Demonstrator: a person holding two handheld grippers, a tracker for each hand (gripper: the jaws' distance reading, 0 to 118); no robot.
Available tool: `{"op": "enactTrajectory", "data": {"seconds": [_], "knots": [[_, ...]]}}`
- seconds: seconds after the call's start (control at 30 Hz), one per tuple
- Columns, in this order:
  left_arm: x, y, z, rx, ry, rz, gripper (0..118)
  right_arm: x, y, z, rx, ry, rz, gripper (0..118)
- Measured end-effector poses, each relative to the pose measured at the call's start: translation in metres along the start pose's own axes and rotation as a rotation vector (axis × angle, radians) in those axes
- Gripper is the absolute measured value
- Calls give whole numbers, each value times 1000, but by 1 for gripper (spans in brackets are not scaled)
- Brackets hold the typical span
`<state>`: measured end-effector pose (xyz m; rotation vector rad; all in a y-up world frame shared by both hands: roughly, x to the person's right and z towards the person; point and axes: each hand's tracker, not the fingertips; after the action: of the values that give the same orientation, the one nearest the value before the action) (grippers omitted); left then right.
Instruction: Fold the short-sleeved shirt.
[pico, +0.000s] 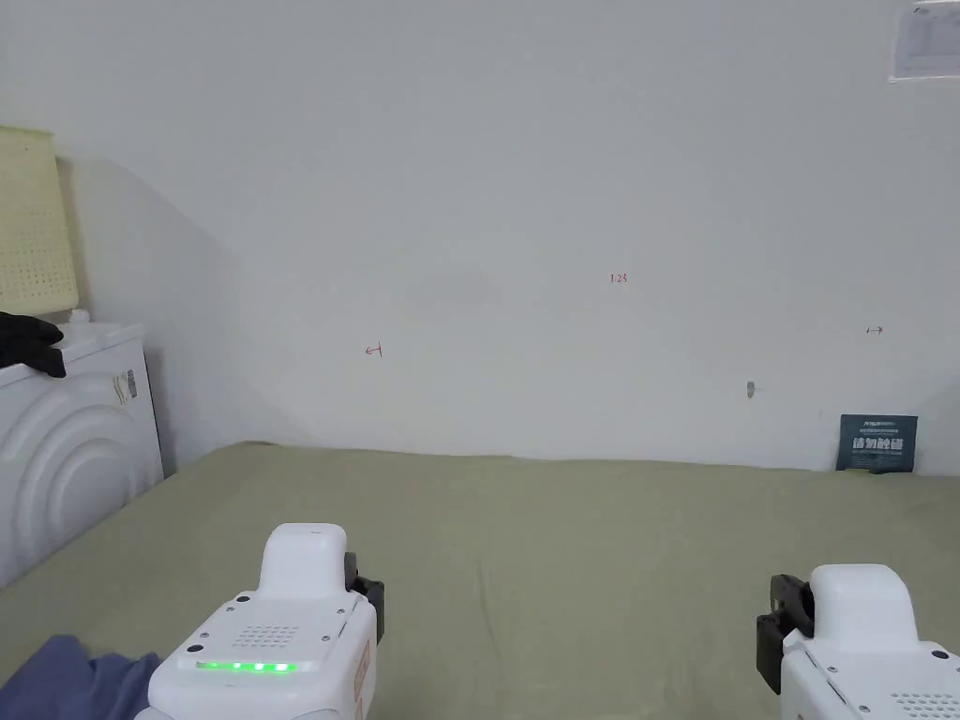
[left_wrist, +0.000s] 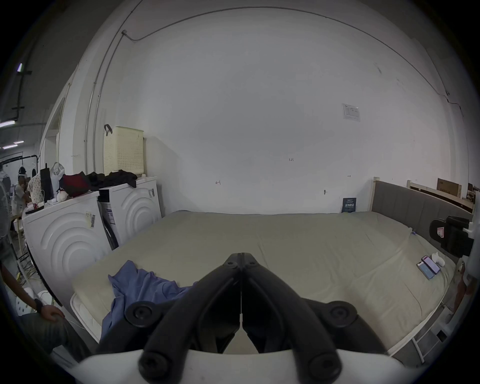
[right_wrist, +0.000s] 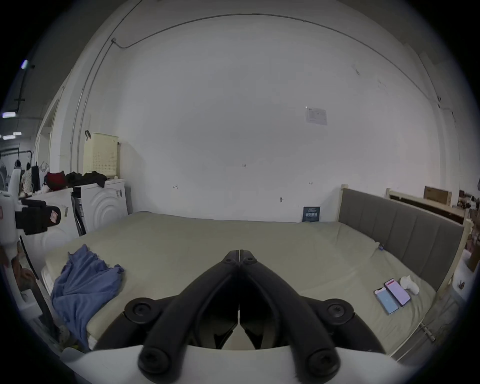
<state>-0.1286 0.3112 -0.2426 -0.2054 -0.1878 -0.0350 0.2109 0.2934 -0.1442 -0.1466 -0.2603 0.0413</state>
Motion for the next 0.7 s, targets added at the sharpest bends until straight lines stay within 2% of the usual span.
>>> {"op": "enactTrajectory", "data": {"seconds": [0.1,0.23,0.37,0.53,0.7], "knots": [[0,1,2,0,1,3,0,3,0,-4,-14,13,-4,0],[-12,5,12,-3,23,2,0,-16,0,-9,-25,47,3,0],[-45,0,22,-14,100,1,0,-48,-3,-22,-39,133,1,0],[-112,-13,40,-36,282,-1,0,-122,-3,-37,-36,298,5,0],[-160,-20,76,-48,423,33,0,-179,-4,-46,-41,434,5,0]]}}
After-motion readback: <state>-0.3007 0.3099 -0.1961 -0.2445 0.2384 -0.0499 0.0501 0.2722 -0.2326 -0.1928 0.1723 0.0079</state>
